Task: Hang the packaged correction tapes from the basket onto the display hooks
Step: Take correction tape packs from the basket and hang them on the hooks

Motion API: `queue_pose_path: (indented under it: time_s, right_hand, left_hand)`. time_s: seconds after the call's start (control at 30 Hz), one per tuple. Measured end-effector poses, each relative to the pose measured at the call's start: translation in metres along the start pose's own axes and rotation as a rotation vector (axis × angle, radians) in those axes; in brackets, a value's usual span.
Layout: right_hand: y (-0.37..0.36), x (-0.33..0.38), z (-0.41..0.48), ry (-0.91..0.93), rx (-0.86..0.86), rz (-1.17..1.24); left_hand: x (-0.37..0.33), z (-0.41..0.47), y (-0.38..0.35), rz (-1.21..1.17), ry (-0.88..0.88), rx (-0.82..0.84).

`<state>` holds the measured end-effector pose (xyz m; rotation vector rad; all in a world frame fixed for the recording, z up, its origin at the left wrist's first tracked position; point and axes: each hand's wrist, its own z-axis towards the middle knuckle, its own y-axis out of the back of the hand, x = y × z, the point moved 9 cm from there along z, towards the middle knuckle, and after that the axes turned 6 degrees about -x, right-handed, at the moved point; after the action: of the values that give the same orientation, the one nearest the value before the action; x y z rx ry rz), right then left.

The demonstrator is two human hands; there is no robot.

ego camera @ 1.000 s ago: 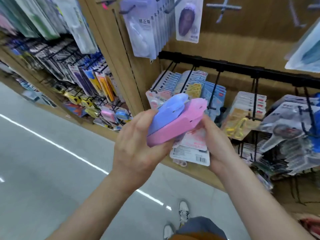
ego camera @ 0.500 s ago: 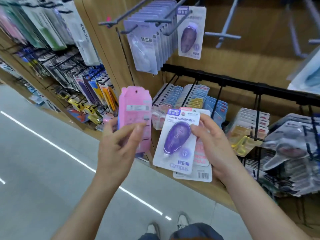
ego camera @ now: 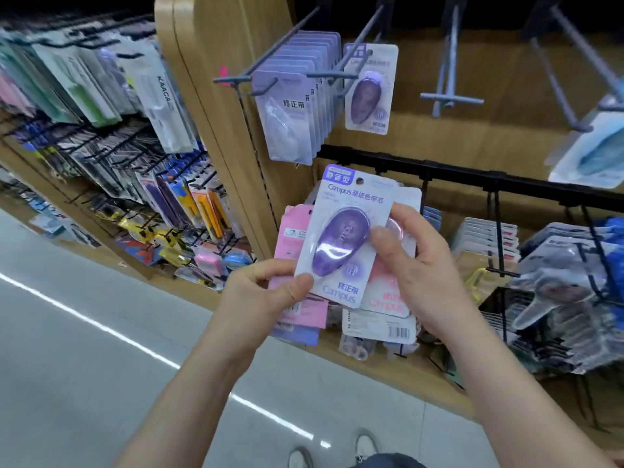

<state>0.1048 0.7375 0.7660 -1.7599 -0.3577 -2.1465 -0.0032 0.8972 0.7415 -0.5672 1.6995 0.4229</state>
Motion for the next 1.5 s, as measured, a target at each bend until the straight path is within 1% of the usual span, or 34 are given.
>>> queue_pose_path:
  time_s: [0.1, 0.17, 0.3, 0.47, 0.6, 0.73, 0.87, 0.93, 1.0, 1.07, 1.17, 1.3, 1.37, 1.5]
  right_hand:
    - [-0.007, 0.003, 0.001, 0.039, 0.031, -0.162]
    - [-0.008, 0.011, 0.006, 0.056, 0.03, -0.188]
    - [-0.006, 0.029, 0.025, 0.111, 0.006, -0.248]
    - [-0.011, 0.046, 0.045, 0.175, -0.035, -0.277]
    - [-0.011, 0.045, 0.052, 0.137, -0.076, -0.254]
    - [-0.012, 0.041, 0.055, 0.07, -0.101, -0.175]
    - [-0.012, 0.037, 0.062, 0.039, -0.147, -0.166]
    - [-0.013, 0.032, 0.058, 0.012, -0.11, -0.169]
    - [-0.018, 0.024, 0.05, -0.021, -0.024, -0.177]
    - [-0.02, 0.013, 0.043, -0.058, 0.001, -0.141]
    - [-0.008, 0.003, 0.052, -0.075, -0.126, -0.122]
    - [0.009, 0.002, 0.079, -0.103, -0.27, -0.158]
    - [0.014, 0.001, 0.091, -0.122, -0.32, -0.171]
    - [0.022, 0.001, 0.095, -0.14, -0.392, -0.292]
  left_hand:
    - [-0.007, 0.005, 0.003, -0.022, -0.054, -0.036]
    - [-0.01, 0.01, 0.004, -0.026, -0.058, -0.05]
    - [-0.02, 0.022, -0.003, 0.003, -0.068, -0.009]
    - [-0.031, 0.034, -0.006, -0.031, -0.083, -0.028]
    - [-0.04, 0.041, -0.003, 0.004, -0.139, -0.085]
    - [-0.048, 0.044, -0.006, 0.053, -0.2, -0.076]
    - [-0.053, 0.052, -0.005, 0.067, -0.229, -0.119]
    - [-0.054, 0.056, -0.006, 0.071, -0.245, -0.142]
    - [-0.055, 0.06, -0.009, 0.058, -0.261, -0.157]
    - [-0.056, 0.062, -0.013, 0.064, -0.277, -0.163]
    - [-0.053, 0.064, -0.013, 0.071, -0.291, -0.168]
    - [-0.042, 0.069, 0.007, 0.269, -0.381, -0.215]
    - [-0.035, 0.07, 0.008, 0.39, -0.386, -0.174]
    - [-0.034, 0.062, 0.001, 0.528, -0.406, -0.124]
